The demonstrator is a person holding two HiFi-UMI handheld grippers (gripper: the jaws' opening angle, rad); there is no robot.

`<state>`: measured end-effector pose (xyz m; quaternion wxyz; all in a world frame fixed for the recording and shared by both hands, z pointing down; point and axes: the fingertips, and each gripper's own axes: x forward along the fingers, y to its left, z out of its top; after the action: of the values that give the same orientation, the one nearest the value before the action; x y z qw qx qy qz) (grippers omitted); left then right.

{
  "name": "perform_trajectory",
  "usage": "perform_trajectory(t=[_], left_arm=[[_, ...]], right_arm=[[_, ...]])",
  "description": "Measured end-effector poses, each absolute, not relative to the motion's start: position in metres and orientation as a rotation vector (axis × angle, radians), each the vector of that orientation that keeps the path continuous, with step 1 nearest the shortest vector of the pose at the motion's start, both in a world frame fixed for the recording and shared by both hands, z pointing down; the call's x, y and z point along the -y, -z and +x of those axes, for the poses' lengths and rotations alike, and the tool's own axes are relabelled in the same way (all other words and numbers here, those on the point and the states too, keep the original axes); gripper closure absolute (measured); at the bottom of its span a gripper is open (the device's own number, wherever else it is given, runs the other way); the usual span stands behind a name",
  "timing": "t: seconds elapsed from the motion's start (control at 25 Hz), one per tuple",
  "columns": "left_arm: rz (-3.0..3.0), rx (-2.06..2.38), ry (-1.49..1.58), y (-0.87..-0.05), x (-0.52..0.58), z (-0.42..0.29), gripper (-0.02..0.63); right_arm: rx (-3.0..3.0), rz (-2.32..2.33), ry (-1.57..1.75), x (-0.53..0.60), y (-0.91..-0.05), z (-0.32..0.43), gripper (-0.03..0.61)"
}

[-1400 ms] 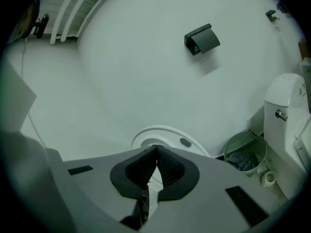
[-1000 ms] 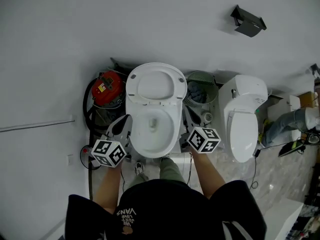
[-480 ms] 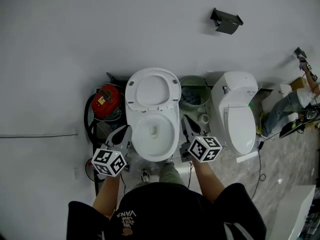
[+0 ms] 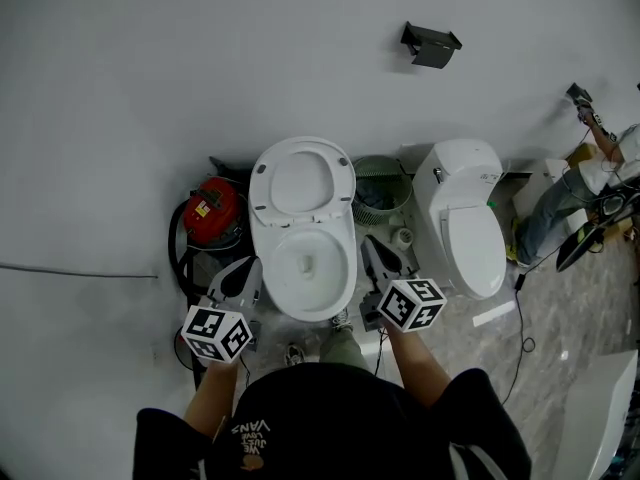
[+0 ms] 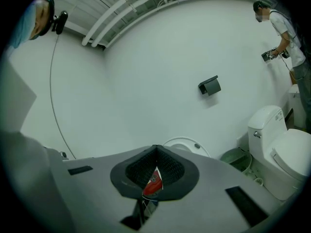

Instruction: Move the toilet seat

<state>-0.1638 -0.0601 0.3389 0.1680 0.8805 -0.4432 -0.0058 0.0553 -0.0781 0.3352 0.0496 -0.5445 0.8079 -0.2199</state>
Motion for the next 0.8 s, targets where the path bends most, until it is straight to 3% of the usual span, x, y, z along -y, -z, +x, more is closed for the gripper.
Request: perform_trajectory(t=[0.8], left_arm=[[2.467,1.264,-0.036,-0.347,0.029,-0.183,0.613]], right_arm=[[-2.499,-1.698,0.609,0.026,-0.323,0.033,0.58]])
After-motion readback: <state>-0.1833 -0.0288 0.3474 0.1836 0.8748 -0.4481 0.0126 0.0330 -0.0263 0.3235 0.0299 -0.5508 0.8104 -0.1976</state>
